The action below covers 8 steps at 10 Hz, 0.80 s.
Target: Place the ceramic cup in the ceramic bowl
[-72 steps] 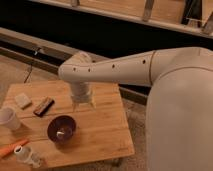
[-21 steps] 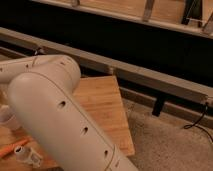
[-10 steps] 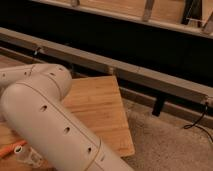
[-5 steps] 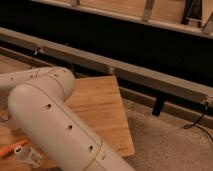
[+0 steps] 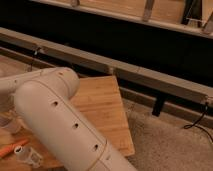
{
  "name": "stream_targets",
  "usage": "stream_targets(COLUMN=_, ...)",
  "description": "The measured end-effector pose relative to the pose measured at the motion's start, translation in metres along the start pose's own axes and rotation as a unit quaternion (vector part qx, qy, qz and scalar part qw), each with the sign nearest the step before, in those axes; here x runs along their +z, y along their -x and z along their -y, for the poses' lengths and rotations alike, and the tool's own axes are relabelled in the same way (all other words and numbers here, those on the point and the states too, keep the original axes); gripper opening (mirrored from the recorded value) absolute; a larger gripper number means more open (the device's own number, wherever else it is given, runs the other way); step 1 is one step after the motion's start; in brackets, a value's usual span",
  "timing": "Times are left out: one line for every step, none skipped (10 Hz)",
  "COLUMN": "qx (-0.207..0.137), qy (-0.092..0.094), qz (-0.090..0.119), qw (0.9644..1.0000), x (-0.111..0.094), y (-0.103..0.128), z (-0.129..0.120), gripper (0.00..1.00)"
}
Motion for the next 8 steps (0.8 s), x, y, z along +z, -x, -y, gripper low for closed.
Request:
stream_targets(qx=0.004, qy=0.004, qz=-0.005, qw=1.0, x=-0.011, y=-0.008, z=0.002, gripper=0.0)
stream_targets(qx=0.006, qy=0.009, qz=-0.005, qw=0.9999, x=-0.021, y=-0.011, z=0.002, gripper=0.0)
stream_targets(qx=0.006, qy=0.01, qz=-0.006, qw=0.9999, x=-0.033, y=-0.016, z=0.003, gripper=0.0)
stream_targets(qx=0.007, qy=0.009, qz=-0.009, qw=0.9999, x=-0.051, y=-0.024, z=0.006, gripper=0.0)
stream_targets(qx=0.008, qy=0.01, qz=-0.012, qw=0.9999, x=-0.062, y=-0.031, z=0.009, gripper=0.0)
stream_targets(qx=0.011, qy=0.008, qz=-0.015, qw=0.9998, x=-0.072, y=-0.037, z=0.014, gripper=0.0)
stream_targets(qx=0.015, qy=0.005, qz=-0.017, qw=0.9997, x=-0.087, y=-0.047, z=0.022, gripper=0.0)
stream_targets(qx=0.018, qy=0.001, qz=-0.017, qw=0.9997, x=-0.098, y=-0.055, z=0.03, gripper=0.0)
